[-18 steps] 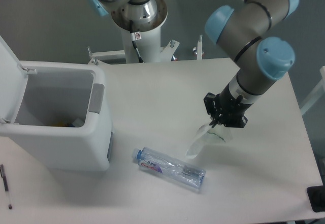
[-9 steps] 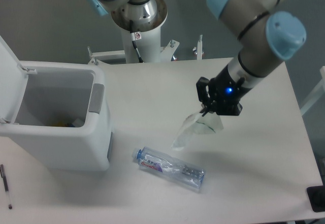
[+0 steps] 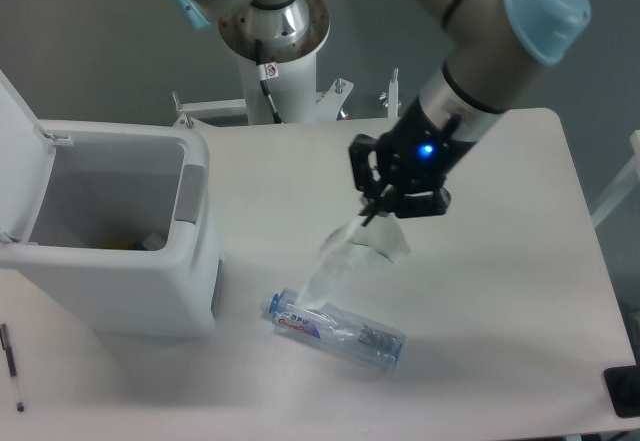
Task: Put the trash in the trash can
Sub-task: 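Lift the wrapper and carry it over the open trash bin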
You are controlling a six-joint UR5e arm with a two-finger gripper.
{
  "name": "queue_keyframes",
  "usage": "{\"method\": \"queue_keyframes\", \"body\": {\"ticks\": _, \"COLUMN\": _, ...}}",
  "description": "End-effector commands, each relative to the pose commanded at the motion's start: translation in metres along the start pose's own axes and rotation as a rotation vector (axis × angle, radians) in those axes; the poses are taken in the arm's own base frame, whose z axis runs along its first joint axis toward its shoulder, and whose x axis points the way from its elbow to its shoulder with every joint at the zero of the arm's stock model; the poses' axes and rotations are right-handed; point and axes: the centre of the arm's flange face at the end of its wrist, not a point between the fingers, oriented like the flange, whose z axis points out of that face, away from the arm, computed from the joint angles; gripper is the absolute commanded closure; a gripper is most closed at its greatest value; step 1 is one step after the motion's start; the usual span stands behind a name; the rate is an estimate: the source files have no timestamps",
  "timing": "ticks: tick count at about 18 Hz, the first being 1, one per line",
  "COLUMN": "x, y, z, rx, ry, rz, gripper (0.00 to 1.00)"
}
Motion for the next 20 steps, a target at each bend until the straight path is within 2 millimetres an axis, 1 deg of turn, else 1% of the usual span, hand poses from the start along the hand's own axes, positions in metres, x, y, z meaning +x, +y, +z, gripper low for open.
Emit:
{"method": "queue_keyframes", "body": {"ticks": 2, "x": 0.026, "y": -0.011, "z": -0.003, "rx": 0.02, "ry": 0.006, "rz": 0.007, "gripper": 1.0}}
{"method": "queue_keyframes", "body": {"ticks": 3, "x": 0.035, "y": -0.015, "z": -0.005, "rx": 0.027, "ry": 0.006, "rz": 0.013, "gripper": 1.0}}
{"method": "queue_keyframes", "body": {"ticks": 7, "x": 0.058, "y": -0.028, "z": -0.015, "rx": 0.13, "ry": 0.054, "rz": 0.025, "gripper": 1.0}}
{"method": "queue_keyframes", "body": {"ticks": 9, "x": 0.069, "y": -0.035, "z": -0.012, "rx": 0.156, "ry": 0.082, "rz": 0.04, "gripper": 1.0}}
{"method": "queue_keyframes", "body": {"ticks": 10, "x": 0.076, "y": -0.036, "z": -0.013, "rx": 0.165, "ry": 0.088, "rz": 0.047, "gripper": 1.0}}
{"method": "queue_keyframes", "body": {"ticks": 13, "x": 0.097, "y": -0.035, "z": 0.004, "rx": 0.156, "ry": 0.125, "rz": 0.058, "gripper": 1.0}}
{"method": "queue_keyframes", "body": {"ticks": 16, "x": 0.117, "y": -0.024, "z": 0.009, "rx": 0.147, "ry": 0.133, "rz": 0.072, "gripper": 1.0}}
{"method": "queue_keyframes", "body": {"ticks": 17, "x": 0.125, "y": -0.022, "z": 0.009, "rx": 0.152, "ry": 0.129, "rz": 0.086, "gripper": 0.96}}
{"method": "queue_keyframes", "body": {"ticks": 18, "x": 0.128, "y": -0.022, "z": 0.013, "rx": 0.159, "ry": 0.12, "rz": 0.102, "gripper": 0.89}}
{"method": "queue_keyframes", "body": {"ticks": 19, "x": 0.132, "y": -0.023, "z": 0.018, "rx": 0.166, "ry": 0.112, "rz": 0.123, "gripper": 0.78}}
{"method": "queue_keyframes", "body": {"ticks": 20, "x": 0.137, "y": -0.025, "z": 0.027, "rx": 0.169, "ry": 0.107, "rz": 0.146, "gripper": 0.7}}
